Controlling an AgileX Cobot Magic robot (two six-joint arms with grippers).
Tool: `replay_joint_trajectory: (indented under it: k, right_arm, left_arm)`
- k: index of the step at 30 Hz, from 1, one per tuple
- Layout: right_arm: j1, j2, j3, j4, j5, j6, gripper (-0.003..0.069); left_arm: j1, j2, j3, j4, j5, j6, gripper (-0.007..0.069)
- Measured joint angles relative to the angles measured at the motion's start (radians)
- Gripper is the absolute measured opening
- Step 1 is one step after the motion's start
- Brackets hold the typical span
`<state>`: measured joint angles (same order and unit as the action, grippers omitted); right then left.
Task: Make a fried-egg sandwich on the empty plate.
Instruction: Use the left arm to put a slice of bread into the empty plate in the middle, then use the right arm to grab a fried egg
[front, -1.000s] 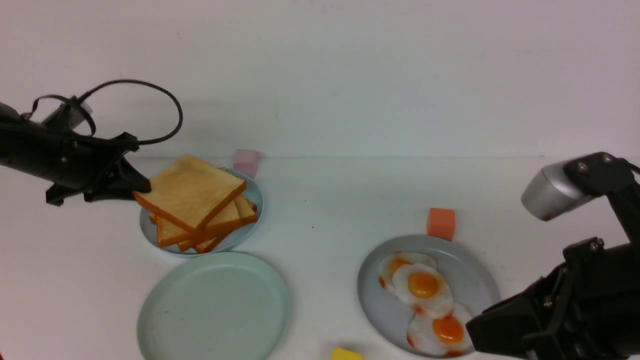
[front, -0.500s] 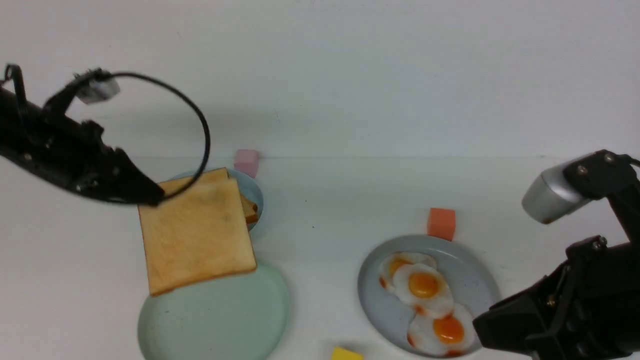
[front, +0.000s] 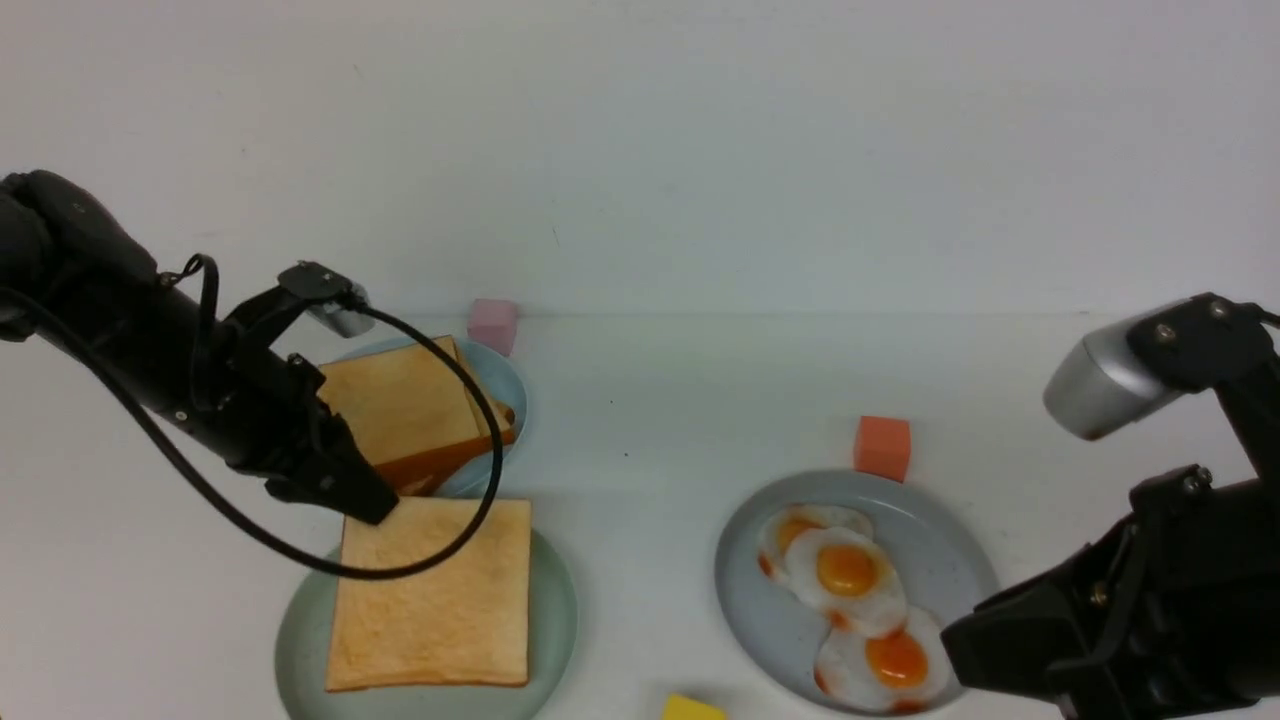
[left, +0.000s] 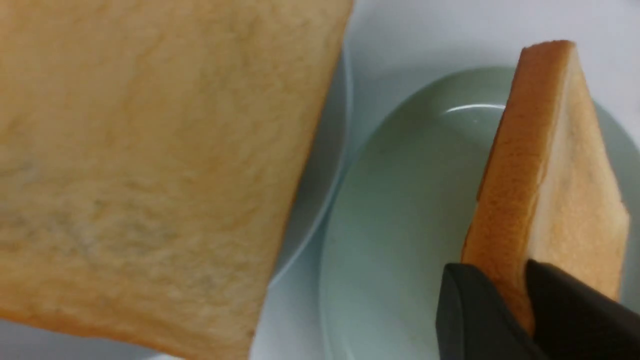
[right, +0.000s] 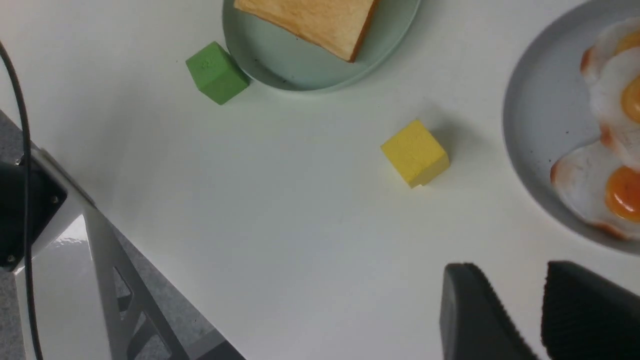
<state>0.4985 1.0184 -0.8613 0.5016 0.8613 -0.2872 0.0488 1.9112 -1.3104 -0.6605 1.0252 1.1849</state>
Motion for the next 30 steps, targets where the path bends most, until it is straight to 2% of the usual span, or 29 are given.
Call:
replay_joint_trajectory:
  k: [8,10,13,14,18,21,24,27,30]
  right_arm:
    - [0.000,0.000,0.000,0.000,-0.002,0.000,0.0241]
    - [0.000,0.000,0.000,0.000,-0.005,0.000,0.0241]
    - [0.000,0.000,0.000,0.000,-0.009,0.000,0.0241]
    - [0.000,0.000,0.000,0.000,-0.009,0.000,0.0241]
    - [0.000,0.000,0.000,0.000,-0.025,0.000,0.0241]
    - [0.000,0.002,0.000,-0.001,-0.037,0.000,0.0241]
    - [0.000,0.020,0.000,-0.003,-0.041,0.000,0.0241]
    - [0.000,0.055,-0.004,-0.018,-0.046,0.007,0.0241]
    - [-0.044,0.137,-0.047,-0.058,-0.050,0.075,0.0251]
  left_arm:
    - [0.000,0.020,0.001,0.005,-0.024,-0.022,0.0134]
    - [0.000,0.020,0.001,0.007,-0.031,-0.034,0.0165]
    - [0.000,0.020,0.001,0.008,-0.035,-0.044,0.0258]
    - [0.000,0.020,0.001,0.008,-0.035,-0.044,0.0258]
    - [0.000,0.016,0.001,0.008,-0.025,-0.045,0.0411]
    - [0.000,-0.003,0.001,0.008,-0.018,-0.050,0.0468]
    - [0.000,-0.046,0.001,0.008,-0.013,-0.093,0.0488]
    - [0.000,-0.103,-0.002,0.004,0.003,-0.184,0.0489]
    - [-0.022,-0.202,-0.004,-0.028,0.029,-0.268,0.0484]
